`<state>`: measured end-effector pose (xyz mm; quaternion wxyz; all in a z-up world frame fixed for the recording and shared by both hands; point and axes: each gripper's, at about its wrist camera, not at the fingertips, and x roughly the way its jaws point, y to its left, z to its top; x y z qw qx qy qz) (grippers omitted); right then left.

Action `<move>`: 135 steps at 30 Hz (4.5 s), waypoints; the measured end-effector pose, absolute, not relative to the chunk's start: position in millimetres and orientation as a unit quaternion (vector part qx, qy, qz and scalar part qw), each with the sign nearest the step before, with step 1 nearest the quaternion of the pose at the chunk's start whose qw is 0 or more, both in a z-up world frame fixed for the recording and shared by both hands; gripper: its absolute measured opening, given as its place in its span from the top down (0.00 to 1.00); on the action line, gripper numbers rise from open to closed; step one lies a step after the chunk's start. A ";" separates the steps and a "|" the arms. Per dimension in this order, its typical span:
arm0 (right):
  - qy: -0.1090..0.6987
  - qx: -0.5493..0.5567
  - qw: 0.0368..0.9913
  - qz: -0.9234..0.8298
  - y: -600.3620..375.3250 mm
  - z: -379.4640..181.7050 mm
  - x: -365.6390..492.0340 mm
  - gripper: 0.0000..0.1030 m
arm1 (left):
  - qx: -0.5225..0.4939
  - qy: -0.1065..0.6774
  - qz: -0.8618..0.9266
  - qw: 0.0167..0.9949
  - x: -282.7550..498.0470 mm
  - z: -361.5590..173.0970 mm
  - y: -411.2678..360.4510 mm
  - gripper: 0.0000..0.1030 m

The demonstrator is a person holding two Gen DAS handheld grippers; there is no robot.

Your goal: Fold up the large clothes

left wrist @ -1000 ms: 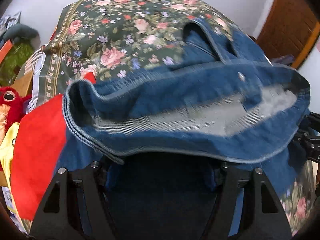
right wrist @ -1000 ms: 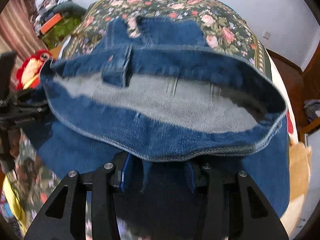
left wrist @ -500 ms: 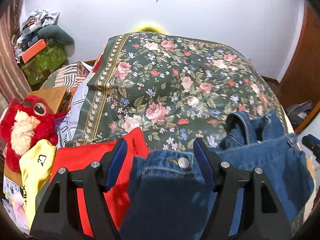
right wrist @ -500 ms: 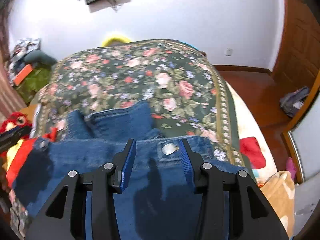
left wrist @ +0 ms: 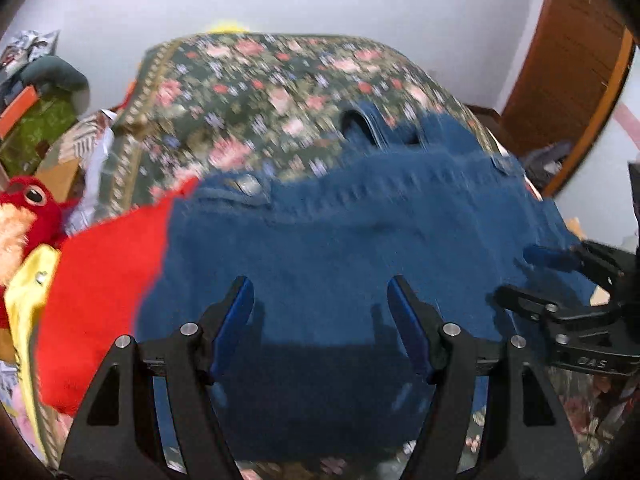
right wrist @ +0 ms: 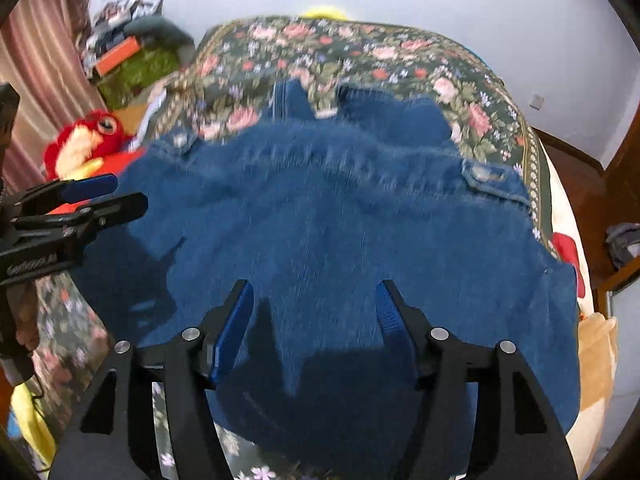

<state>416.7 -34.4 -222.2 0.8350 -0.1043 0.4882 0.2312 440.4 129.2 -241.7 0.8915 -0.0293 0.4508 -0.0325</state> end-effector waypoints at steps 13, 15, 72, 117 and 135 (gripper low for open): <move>0.503 -0.103 0.841 0.172 -105.0 -226.1 391.8 0.18 | -0.033 0.463 0.040 0.885 412.4 -270.2 144.1 0.33; 0.501 -0.111 0.844 0.154 -115.8 -223.0 387.7 0.18 | -0.039 0.462 0.061 0.884 402.2 -269.4 159.7 0.33; 0.517 -0.015 0.833 0.194 -79.7 -182.6 381.1 0.17 | -0.344 0.351 0.046 0.870 361.1 -200.9 219.6 0.87; 0.529 0.044 0.844 0.080 -280.9 -202.7 338.8 0.16 | -0.001 0.465 -0.255 0.848 408.9 -207.0 -141.8 0.76; 0.460 0.056 0.869 0.175 -196.1 -168.3 364.2 0.12 | 0.015 0.402 -0.082 0.912 390.3 -157.3 -9.7 0.05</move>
